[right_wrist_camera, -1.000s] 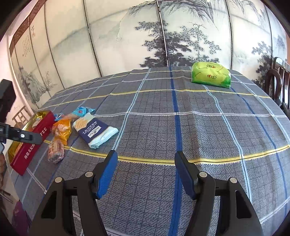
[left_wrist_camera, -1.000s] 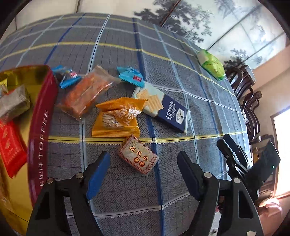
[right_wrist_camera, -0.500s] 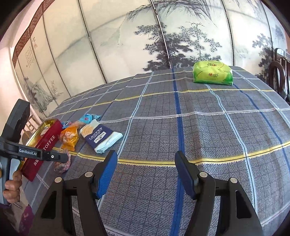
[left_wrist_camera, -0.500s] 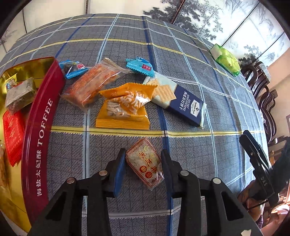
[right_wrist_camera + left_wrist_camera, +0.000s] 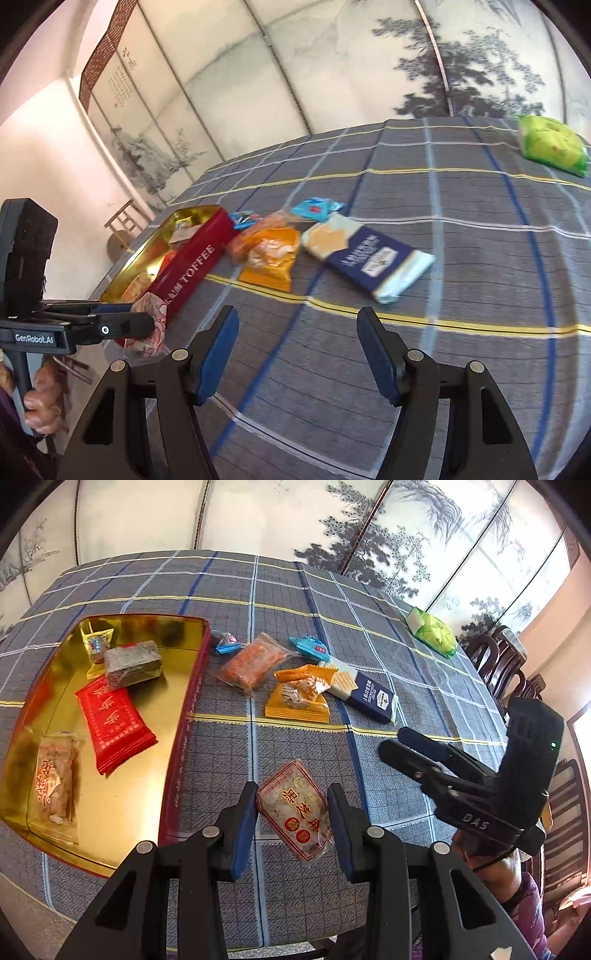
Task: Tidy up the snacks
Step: 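Grasp the small printed cake box with the left gripper, then carry the cake box into the tin with the left gripper while the right gripper grasps the orange cracker pack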
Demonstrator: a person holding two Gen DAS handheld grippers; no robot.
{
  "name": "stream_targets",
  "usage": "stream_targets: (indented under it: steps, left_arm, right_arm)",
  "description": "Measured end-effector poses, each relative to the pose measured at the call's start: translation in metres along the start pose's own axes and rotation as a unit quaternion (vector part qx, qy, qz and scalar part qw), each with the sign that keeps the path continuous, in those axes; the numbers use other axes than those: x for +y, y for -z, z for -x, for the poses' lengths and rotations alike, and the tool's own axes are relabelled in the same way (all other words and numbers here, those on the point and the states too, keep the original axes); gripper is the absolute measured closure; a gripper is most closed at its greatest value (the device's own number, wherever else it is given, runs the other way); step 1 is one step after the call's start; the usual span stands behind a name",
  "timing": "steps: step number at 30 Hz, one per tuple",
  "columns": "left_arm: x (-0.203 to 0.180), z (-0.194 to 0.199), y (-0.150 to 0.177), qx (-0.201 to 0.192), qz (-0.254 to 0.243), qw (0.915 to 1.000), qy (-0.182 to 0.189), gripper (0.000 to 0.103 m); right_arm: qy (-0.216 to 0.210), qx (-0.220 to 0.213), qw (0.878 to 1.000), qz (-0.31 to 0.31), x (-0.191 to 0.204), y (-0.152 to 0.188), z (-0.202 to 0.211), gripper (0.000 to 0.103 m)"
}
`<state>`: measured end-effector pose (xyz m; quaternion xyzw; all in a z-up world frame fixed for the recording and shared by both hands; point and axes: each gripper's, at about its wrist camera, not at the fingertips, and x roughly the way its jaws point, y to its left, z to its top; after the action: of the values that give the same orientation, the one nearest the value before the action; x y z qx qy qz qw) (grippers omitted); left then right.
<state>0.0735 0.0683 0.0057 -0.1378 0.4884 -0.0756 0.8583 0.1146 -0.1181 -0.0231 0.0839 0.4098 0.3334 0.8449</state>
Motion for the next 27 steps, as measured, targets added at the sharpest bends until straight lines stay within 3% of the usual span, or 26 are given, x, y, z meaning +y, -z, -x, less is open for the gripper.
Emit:
stream_targets:
  steps: [9,16,22,27]
  left_arm:
    - [0.028,0.024,0.000,-0.024,0.013,0.9996,0.008,0.069]
    - [0.049,0.032,-0.003,-0.036,0.026,0.9990,0.006,0.069]
    - [0.060,0.035,0.000,-0.035,0.038,0.9987,0.001,0.069]
    - [0.066,0.039,0.003,-0.037,0.047,0.9982,-0.004,0.069]
  right_arm:
    - [0.015,0.045,0.999,0.010,0.034,-0.033,-0.076,0.036]
    - [0.036,0.055,0.998,-0.016,0.037,-0.047,-0.104,0.036]
    - [0.085,0.059,0.994,0.030,0.047,-0.053,-0.121,0.036]
    - [0.099,0.066,0.989,0.090,0.052,-0.048,-0.121,0.053]
